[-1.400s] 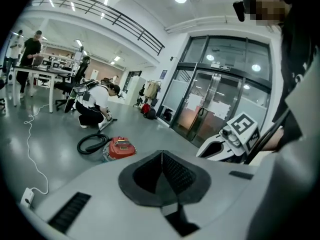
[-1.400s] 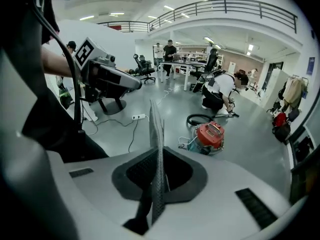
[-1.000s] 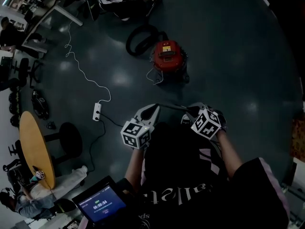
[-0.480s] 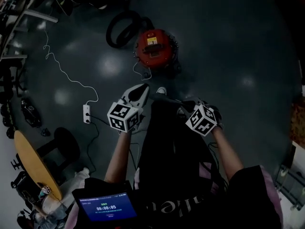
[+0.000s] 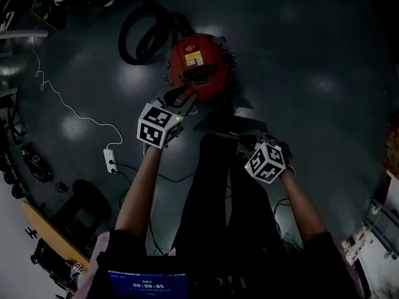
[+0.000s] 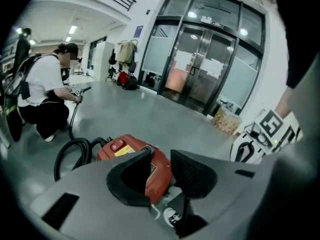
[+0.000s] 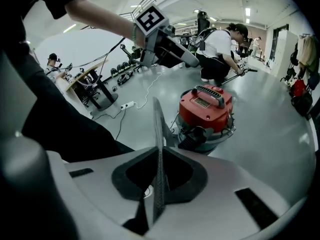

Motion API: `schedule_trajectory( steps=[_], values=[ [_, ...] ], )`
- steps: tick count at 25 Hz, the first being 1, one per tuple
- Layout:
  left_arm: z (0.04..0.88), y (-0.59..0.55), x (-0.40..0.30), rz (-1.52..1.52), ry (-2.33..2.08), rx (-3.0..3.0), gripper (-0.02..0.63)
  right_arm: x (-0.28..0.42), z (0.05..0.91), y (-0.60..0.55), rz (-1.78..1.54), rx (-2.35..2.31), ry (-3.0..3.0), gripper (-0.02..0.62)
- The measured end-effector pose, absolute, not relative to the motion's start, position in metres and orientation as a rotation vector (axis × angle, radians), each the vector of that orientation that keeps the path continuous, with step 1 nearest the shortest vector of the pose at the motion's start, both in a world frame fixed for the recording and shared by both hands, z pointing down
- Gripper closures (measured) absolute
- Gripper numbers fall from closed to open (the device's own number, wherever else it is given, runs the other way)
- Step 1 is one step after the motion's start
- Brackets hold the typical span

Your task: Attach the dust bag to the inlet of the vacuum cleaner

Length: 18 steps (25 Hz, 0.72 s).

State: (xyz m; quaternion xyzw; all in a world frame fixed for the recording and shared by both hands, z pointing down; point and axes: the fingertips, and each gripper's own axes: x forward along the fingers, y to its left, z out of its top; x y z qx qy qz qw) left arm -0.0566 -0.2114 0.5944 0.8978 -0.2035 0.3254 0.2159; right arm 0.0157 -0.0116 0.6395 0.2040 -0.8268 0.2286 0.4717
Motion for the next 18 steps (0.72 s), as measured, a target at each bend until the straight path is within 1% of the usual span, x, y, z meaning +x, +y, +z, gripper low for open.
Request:
schedule_trajectory(
  steps=[2,7,10,14,18],
  values=[
    [0.625,-0.233,-0.054,1.021,-0.505,2.542,0.481,0.014,0.666,-0.022,0.575,0.462,-2.025,0.552],
    [0.689,-0.264,-0.046,1.282,-0.346,2.594,0.396,0.004,0.717,-0.036,0.580,0.358,-2.028,0.552],
    [0.716,-0.267,-0.042,1.380,-0.252,2.587,0.383,-0.001,0.732,-0.043,0.578,0.362,-2.020,0.552],
    [0.748,-0.268,-0.039,1.489,-0.156,2.555,0.383,-0.003,0.749,-0.060,0.614,0.421,-2.013,0.552],
    [0.755,-0.274,-0.034,1.483,-0.139,2.565,0.395,0.010,0.764,-0.075,0.566,0.478,-1.984,0.552]
  ],
)
